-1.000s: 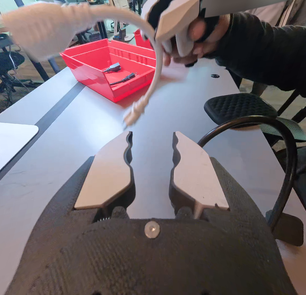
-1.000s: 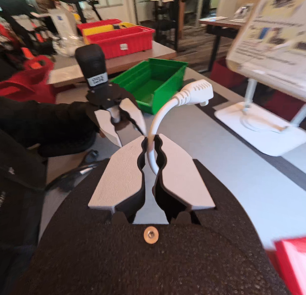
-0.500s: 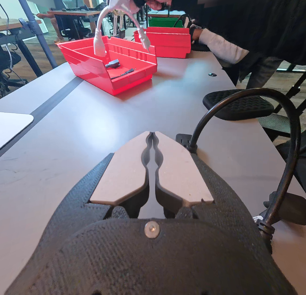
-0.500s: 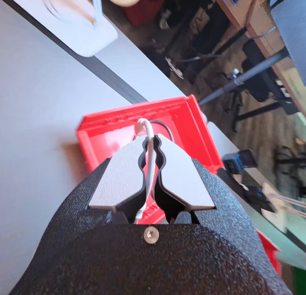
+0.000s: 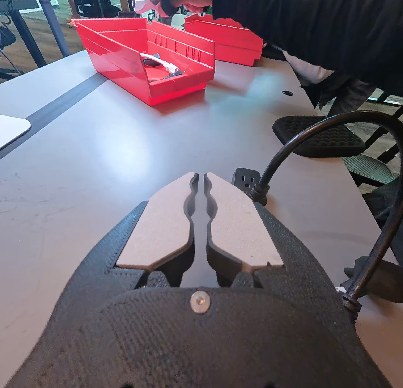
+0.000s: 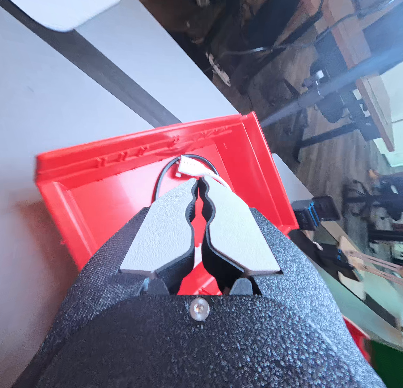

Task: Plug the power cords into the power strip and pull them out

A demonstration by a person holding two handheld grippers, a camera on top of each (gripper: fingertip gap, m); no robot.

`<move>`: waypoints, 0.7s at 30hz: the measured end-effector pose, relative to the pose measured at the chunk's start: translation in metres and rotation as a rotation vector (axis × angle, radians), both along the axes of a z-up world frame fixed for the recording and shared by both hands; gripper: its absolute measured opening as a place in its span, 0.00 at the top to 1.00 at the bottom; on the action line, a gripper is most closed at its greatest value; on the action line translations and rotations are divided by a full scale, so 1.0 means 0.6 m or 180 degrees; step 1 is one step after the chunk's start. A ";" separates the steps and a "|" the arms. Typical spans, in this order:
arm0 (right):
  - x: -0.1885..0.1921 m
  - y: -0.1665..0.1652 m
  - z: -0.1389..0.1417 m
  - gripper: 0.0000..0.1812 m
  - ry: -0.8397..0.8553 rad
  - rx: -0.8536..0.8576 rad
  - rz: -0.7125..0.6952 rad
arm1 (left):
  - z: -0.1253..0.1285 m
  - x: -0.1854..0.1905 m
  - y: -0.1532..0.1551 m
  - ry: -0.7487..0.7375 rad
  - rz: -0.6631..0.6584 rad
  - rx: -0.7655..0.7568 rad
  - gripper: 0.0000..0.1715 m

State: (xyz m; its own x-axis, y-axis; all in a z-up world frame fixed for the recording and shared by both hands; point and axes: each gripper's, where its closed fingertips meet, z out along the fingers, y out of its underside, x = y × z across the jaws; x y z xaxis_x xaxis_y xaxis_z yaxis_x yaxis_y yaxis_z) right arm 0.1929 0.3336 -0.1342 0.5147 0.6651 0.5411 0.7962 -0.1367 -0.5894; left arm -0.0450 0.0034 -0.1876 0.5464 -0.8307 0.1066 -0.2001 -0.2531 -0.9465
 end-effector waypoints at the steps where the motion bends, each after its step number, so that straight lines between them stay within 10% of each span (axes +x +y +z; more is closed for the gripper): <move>1: -0.008 -0.011 0.004 0.98 0.0171 -0.0037 0.0043 | -0.001 -0.001 0.001 -0.0009 0.0018 -0.0028 0.97; 6: -0.058 -0.097 0.029 0.91 0.1104 -0.0222 0.0476 | -0.002 0.000 0.005 0.0008 0.0104 -0.0160 0.86; 13: -0.159 -0.288 -0.039 0.56 0.1667 -0.0884 0.1249 | -0.004 0.006 0.000 0.0052 0.0056 -0.0094 0.91; 21: -0.294 -0.467 -0.036 0.99 0.2535 -0.1006 0.2380 | -0.003 0.006 0.003 0.0019 0.0095 0.0012 0.97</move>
